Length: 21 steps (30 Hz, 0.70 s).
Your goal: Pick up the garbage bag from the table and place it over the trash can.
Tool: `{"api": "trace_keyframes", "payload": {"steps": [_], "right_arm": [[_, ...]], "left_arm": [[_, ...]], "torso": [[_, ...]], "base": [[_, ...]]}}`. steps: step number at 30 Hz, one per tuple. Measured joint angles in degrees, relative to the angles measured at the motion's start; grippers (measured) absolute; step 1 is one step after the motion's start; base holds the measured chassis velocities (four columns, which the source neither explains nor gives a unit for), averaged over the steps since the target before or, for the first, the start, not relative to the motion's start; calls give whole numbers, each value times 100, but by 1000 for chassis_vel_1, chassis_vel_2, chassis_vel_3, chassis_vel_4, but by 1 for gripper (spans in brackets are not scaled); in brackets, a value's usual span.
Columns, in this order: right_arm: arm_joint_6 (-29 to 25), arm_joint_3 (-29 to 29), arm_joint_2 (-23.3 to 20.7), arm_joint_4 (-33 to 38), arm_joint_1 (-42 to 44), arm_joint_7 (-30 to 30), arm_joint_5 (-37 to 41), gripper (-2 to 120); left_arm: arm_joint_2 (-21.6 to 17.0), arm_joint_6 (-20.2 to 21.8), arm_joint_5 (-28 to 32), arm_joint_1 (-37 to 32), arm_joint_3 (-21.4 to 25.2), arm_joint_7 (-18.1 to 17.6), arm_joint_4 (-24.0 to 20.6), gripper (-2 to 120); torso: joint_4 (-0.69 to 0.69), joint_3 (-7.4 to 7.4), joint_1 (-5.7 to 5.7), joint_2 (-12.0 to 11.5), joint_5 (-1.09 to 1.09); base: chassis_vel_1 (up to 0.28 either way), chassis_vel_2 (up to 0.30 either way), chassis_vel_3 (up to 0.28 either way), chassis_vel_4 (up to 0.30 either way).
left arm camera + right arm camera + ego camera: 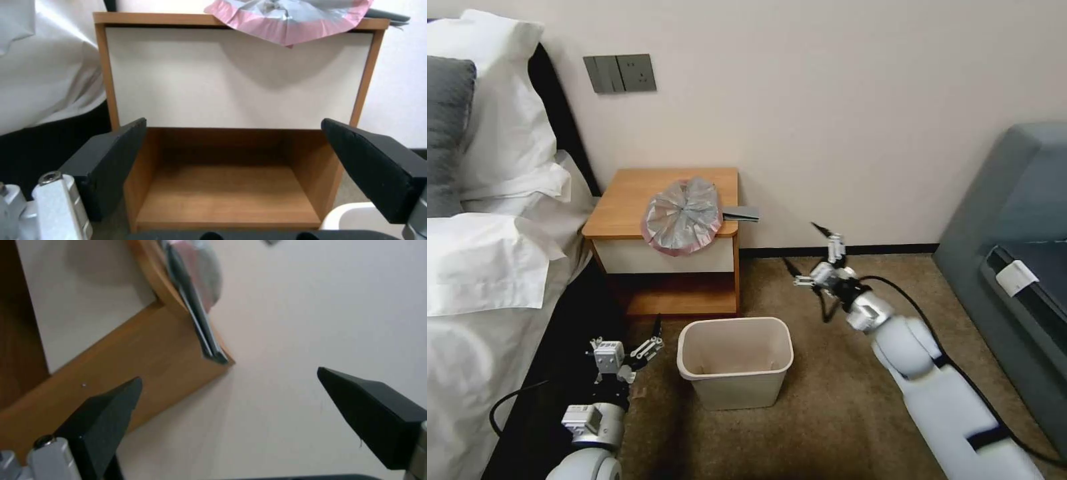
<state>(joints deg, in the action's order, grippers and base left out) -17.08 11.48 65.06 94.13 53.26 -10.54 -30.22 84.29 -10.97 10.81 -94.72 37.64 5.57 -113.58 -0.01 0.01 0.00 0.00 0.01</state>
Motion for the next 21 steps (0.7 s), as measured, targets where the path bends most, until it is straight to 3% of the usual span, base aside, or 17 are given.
{"api": "trace_keyframes", "payload": {"steps": [6, 7, 11, 17, 21], "right_arm": [[-161, -236, 78, -388, -482, -49, -400, 100], [-417, -477, 269, -1008, -1130, -57, -866, 100], [-711, -729, 602, -1819, -1821, -39, -1385, 100], [-958, -837, 918, -2416, -2269, 5, -1832, 100], [-994, -853, 1032, -2672, -2444, 18, -1911, 92]], "left_arm": [[5, 6, -10, -8, 31, -4, -1, 98], [26, 9, -25, 6, 53, -12, 23, 98], [97, -25, -119, 7, 14, -32, 192, 98], [112, -47, -148, 68, 3, -54, 278, 98], [112, -53, -143, 77, 32, -99, 298, 98]], "torso": [[1, 0, 1, 0, -1], [2, -1, 0, 0, -1], [2, 0, 0, 0, -2], [2, -1, 0, 0, -1], [1, -1, 0, 0, -1]], "base": [[0, 0, 0, 0], [0, 0, 0, 0], [0, 0, 0, 0], [0, 0, 0, 0], [0, 0, 0, 0]]}}
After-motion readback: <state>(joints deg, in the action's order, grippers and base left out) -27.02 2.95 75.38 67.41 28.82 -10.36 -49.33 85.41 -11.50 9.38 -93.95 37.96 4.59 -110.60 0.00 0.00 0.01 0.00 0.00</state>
